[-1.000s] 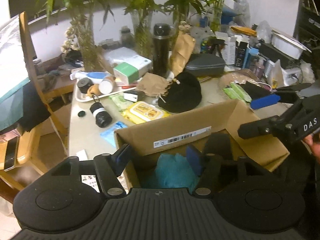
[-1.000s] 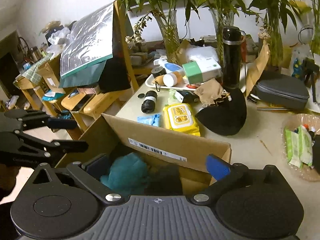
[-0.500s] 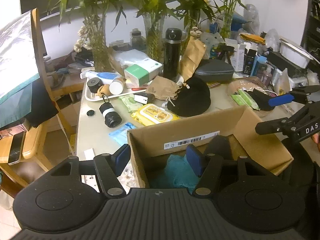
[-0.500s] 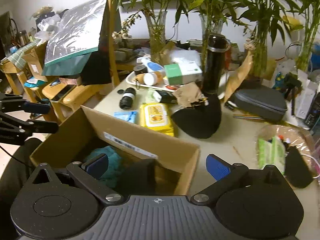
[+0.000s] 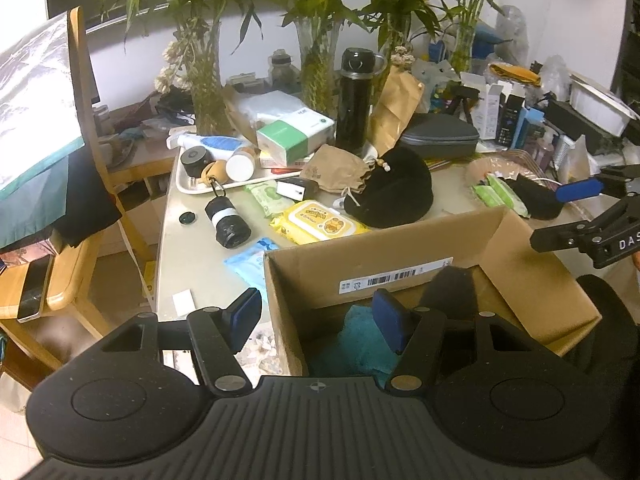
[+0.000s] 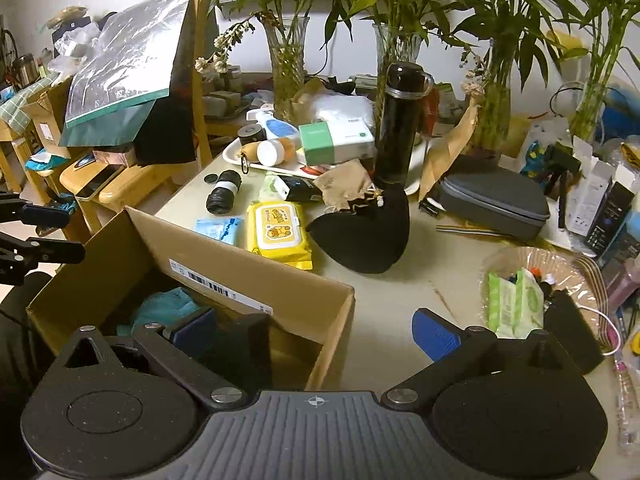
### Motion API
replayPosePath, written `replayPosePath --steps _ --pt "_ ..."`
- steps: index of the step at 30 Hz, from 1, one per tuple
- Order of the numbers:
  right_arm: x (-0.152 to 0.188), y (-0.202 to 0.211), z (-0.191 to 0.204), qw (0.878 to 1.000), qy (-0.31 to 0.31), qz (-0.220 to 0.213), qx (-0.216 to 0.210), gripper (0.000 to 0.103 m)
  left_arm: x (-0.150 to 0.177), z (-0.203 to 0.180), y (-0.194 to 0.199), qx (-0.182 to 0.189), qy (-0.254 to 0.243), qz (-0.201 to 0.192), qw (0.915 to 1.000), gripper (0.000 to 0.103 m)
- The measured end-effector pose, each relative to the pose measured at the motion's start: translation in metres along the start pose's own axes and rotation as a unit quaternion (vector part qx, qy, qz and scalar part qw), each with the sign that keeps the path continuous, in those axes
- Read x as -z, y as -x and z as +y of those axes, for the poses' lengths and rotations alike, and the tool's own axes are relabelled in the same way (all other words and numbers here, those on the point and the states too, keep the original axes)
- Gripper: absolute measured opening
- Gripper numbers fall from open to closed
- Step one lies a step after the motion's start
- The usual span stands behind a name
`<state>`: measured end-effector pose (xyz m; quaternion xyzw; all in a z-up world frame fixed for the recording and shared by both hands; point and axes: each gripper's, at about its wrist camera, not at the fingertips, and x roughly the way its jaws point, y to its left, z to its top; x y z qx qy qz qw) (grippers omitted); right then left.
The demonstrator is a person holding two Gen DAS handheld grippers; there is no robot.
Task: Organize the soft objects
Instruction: 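Open both tools to drop the loofah and black item into the box, then reach the right tool to the black fuzzy slipper and close on it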
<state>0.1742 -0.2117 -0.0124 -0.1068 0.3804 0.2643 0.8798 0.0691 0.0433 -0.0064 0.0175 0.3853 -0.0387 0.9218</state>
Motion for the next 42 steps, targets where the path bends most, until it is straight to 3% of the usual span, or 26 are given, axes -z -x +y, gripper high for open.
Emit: replayPosePath --steps 29,42 --pt "-0.018 -0.034 -0.033 0.999 0.009 -0.035 0.007 0.103 -0.007 0.016 -0.016 0.010 0.020 -0.012 0.9997 0.061" --pt "-0.031 -0.066 -0.056 0.999 0.008 -0.028 0.018 0.103 -0.013 0.025 -0.033 -0.008 0.029 -0.001 0.9996 0.061"
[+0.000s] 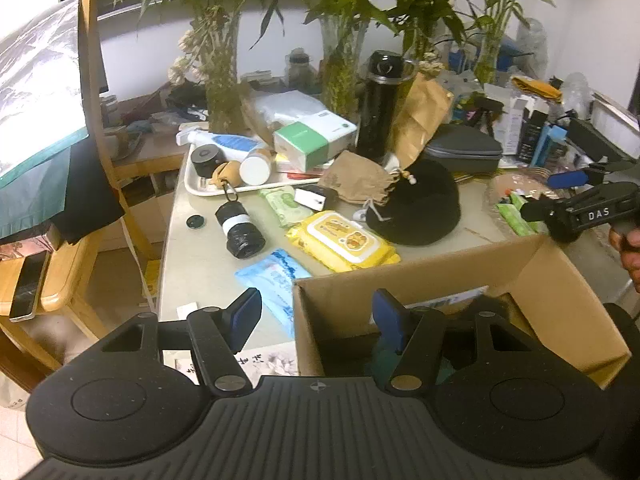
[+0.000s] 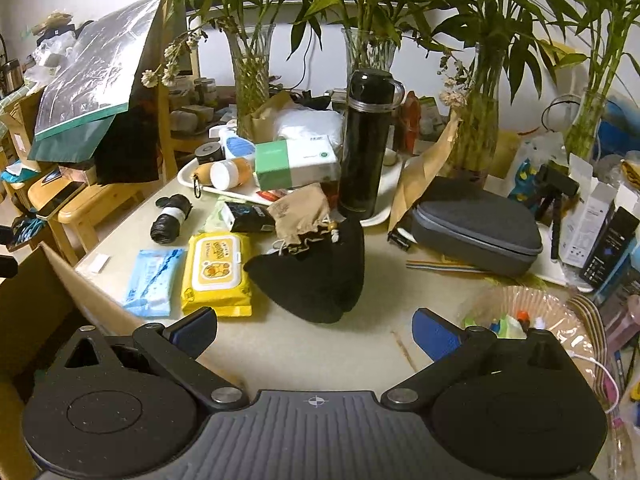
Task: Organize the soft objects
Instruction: 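Reach the right tool to the black fuzzy slipper and close on it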
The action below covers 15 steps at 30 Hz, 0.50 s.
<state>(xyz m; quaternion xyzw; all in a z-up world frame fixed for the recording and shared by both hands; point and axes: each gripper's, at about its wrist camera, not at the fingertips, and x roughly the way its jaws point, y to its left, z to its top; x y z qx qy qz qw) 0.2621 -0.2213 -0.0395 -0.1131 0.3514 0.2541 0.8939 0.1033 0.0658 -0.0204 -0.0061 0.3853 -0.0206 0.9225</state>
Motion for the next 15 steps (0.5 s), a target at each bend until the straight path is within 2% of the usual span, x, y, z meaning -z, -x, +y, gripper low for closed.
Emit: replayPosePath --steps 10,15 --pt "-0.011 -0.040 -0.012 0.998 0.047 -0.003 -0.031 0.103 -0.016 0.003 -0.015 -0.033 0.007 0.006 0.9994 0.061" --pt "-0.016 -0.067 -0.020 0.998 0.056 0.008 -0.026 0.103 -0.026 0.003 -0.023 -0.036 0.007 0.006 0.9993 0.061"
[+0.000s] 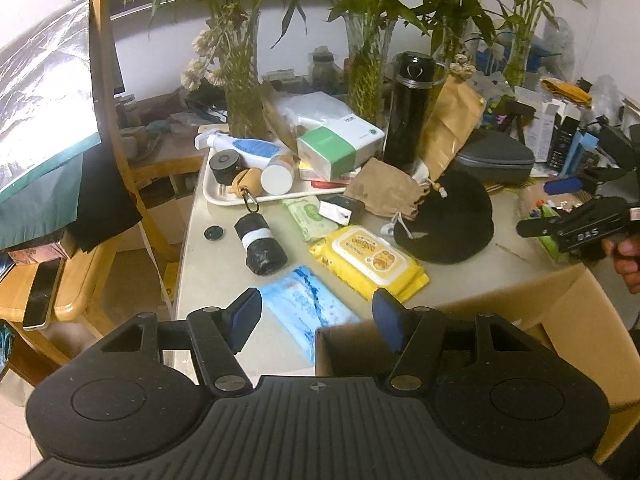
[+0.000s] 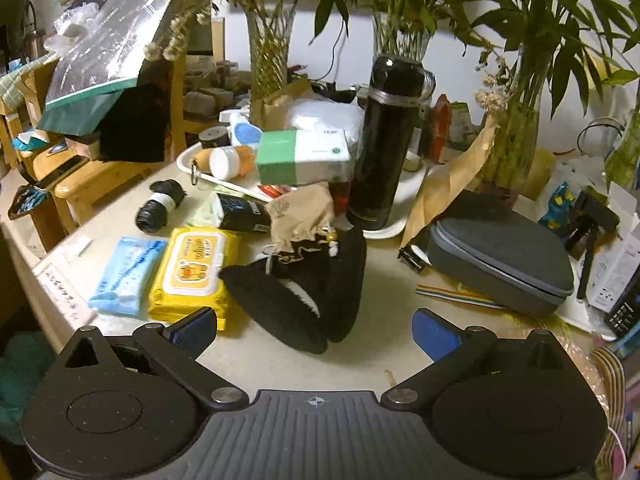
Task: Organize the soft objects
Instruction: 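Reach the right tool to the black fuzzy slipper and close on it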
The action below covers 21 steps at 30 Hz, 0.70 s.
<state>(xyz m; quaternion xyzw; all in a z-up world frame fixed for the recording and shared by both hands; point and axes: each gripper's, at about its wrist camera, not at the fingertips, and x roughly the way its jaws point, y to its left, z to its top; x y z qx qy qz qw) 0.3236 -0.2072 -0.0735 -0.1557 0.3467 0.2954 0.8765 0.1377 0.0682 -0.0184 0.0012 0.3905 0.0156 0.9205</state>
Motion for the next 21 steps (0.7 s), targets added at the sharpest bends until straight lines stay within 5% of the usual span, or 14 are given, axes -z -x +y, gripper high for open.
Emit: replayPosePath --steps 21 --pt "0.007 -0.106 -0.016 0.998 0.048 0.044 -0.020 0.103 -0.006 0.022 -0.023 -0.019 0.031 0.021 0.9991 0.061"
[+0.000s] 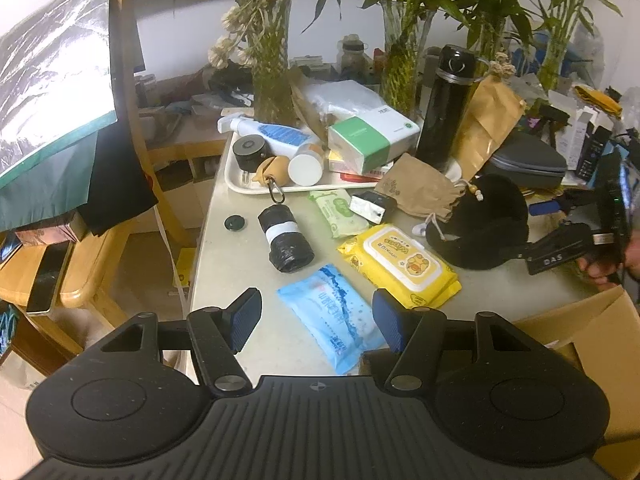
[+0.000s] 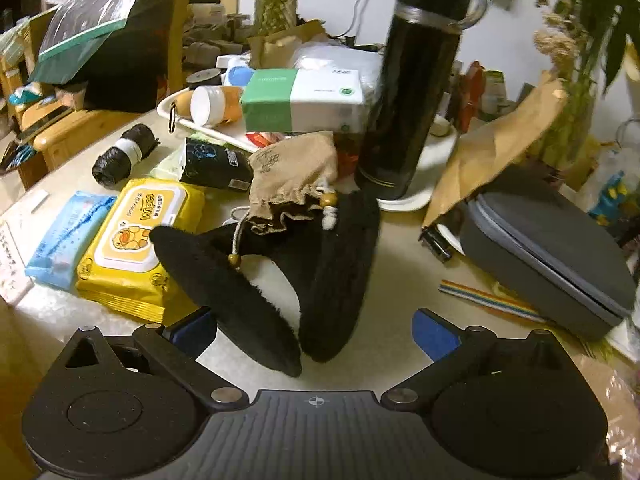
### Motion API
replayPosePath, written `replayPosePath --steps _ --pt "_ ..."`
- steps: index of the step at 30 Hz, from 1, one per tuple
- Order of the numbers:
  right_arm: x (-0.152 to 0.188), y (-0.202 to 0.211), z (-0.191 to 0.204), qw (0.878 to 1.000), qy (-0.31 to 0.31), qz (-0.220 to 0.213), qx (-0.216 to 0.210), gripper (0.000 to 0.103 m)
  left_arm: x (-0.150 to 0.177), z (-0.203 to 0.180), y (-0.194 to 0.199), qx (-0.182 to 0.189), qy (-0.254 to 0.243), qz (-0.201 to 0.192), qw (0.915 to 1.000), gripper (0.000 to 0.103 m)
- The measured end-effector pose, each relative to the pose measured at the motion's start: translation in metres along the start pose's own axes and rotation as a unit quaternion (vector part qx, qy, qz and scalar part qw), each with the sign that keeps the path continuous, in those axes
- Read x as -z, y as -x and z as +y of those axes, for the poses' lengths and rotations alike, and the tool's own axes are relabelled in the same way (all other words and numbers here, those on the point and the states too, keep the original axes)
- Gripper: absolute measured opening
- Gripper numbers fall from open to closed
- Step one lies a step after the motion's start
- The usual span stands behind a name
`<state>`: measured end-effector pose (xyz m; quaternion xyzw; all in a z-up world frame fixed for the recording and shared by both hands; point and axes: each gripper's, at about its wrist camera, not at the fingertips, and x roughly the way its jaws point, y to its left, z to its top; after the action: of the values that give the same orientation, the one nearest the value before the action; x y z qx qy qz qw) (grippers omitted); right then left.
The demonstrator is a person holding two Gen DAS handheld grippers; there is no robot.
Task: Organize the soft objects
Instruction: 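Reach the right tool to the black fuzzy slipper and close on it, then lift the black slipper with the right tool while the left tool reaches the black roll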
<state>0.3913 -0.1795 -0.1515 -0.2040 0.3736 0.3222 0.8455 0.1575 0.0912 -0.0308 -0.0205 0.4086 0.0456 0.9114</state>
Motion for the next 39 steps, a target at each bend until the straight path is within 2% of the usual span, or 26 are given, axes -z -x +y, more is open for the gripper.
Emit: replayPosePath --steps 3,5,8,10,11,12,16,25,39 --pt "-0.002 -0.009 0.002 1.000 0.023 -0.003 -0.010 0.102 0.001 0.002 0.000 0.002 0.002 0.000 1.0000 0.061" --pt "-0.003 -0.013 0.001 0.999 0.027 -0.005 -0.019 0.097 0.001 0.003 0.000 0.002 0.002 0.000 1.0000 0.061" --pt "-0.005 -0.015 0.000 0.999 0.025 -0.014 -0.035 0.081 0.001 0.004 0.001 0.000 0.003 0.001 1.0000 0.061" --pt "-0.006 -0.012 0.001 0.999 0.020 -0.022 -0.044 0.062 0.002 0.005 0.003 0.000 0.003 -0.001 1.0000 0.061" --pt "-0.006 -0.010 0.003 0.999 0.020 -0.025 -0.044 0.057 0.002 0.005 0.004 -0.001 0.003 -0.001 1.0000 0.061" --pt "-0.006 -0.008 0.004 0.998 0.019 -0.027 -0.044 0.046 0.001 0.005 0.005 -0.002 0.002 -0.002 1.0000 0.061" --pt "-0.006 0.002 0.007 0.999 0.012 -0.030 -0.040 0.033 0.000 0.005 0.009 -0.004 0.001 -0.005 1.0000 0.061" --pt "-0.002 0.048 0.016 0.998 0.008 -0.048 -0.036 0.030 -0.002 0.000 0.020 -0.002 -0.003 -0.017 0.9998 0.061" --pt "0.004 0.128 0.033 0.994 0.024 -0.101 -0.018 0.029 -0.004 -0.009 0.036 0.005 -0.012 -0.035 0.9993 0.061"
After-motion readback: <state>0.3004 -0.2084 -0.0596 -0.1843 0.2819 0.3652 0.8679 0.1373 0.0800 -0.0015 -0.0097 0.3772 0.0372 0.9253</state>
